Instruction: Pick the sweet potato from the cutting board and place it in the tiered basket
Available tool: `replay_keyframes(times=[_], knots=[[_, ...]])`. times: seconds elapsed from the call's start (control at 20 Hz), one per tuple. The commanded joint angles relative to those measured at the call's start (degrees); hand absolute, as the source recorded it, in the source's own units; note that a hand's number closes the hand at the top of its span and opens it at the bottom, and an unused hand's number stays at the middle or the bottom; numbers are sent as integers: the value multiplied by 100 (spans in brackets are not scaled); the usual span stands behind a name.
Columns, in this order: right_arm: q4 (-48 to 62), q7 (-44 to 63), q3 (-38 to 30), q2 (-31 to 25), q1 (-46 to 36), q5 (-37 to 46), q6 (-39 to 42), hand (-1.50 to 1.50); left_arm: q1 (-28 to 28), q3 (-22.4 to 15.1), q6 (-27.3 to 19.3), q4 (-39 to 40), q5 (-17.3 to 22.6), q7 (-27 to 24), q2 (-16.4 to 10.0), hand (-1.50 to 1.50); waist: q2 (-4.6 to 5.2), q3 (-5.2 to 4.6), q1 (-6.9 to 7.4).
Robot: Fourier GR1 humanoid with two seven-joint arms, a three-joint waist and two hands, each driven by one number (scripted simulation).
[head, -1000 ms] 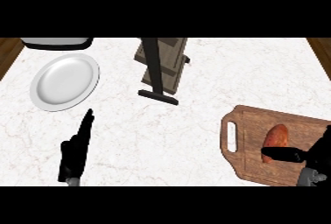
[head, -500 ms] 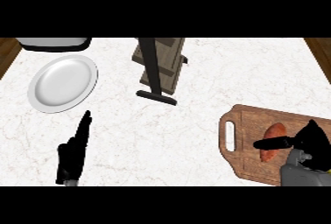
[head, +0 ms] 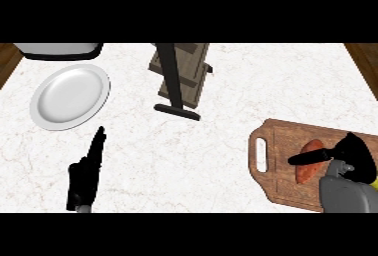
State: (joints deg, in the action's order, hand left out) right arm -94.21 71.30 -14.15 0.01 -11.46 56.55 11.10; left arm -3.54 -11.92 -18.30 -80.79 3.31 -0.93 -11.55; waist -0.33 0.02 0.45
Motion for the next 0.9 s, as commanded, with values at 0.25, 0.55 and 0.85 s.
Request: replay_keyframes(times=[0.25,0.55,0.85], knots=[[369,1391,-424,-1,-321,-338,424,-150,-231,64,143,-123,110,198,-80,0,21,-6,-6],[285,1275,-167,-1,118,-631,290,-150,59,22,10,151,-57,275,89,0,19,-7,-101],[1011,969,-258,-2,-199,-366,-150,150,-200,221,269,267,92,-110,-53,0,47,-6,7]])
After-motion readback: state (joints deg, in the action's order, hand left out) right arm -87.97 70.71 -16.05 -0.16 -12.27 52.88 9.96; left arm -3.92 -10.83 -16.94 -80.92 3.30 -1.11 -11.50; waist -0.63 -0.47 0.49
